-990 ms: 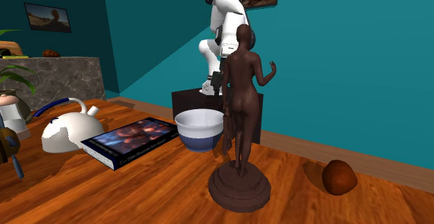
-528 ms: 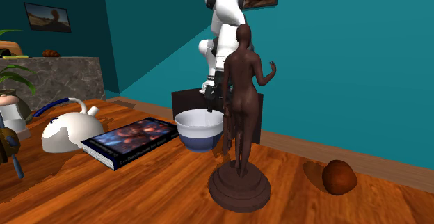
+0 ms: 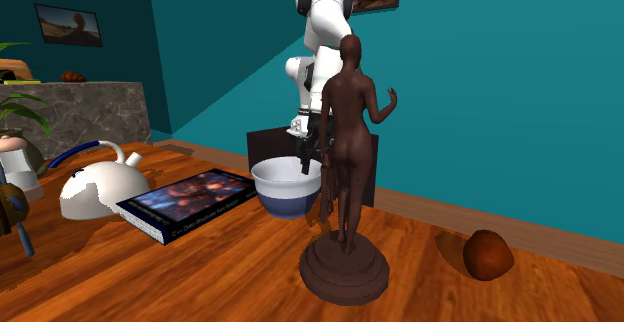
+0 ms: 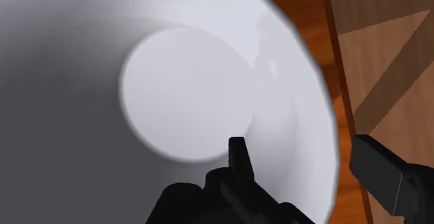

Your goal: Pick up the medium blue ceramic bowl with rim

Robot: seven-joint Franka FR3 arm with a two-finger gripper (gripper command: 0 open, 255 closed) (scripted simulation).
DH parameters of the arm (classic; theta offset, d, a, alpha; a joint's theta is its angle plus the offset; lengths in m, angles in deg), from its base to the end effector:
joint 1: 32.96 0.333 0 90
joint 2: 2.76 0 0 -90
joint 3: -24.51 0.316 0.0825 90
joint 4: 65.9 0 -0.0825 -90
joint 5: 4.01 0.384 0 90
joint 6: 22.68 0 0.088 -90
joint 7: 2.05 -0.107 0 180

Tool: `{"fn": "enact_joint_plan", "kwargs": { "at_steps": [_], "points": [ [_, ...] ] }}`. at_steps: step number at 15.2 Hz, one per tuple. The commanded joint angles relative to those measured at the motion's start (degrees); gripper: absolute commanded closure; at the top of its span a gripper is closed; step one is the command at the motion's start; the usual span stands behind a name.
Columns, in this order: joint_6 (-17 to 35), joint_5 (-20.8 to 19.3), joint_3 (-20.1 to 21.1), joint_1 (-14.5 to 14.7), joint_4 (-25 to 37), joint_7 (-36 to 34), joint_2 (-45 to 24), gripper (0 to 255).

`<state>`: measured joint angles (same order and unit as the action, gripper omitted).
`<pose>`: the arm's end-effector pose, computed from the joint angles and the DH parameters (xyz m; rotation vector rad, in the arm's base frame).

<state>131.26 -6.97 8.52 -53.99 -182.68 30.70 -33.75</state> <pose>0.4899 -0.3629 0.1953 2.9345 0.0259 0.0114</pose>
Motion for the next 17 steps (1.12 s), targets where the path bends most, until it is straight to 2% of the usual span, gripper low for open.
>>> {"fn": "enact_joint_plan", "kwargs": {
  "at_steps": [1,9,17],
  "points": [
    [0.1,0.0,0.0,0.0,0.0,0.0,0.0,255],
    [0.1,0.0,0.0,0.0,0.0,0.0,-0.1,255],
    [-4.4,-1.0,-1.0,0.8,-0.5,0.0,5.0,255]
  ]
}}
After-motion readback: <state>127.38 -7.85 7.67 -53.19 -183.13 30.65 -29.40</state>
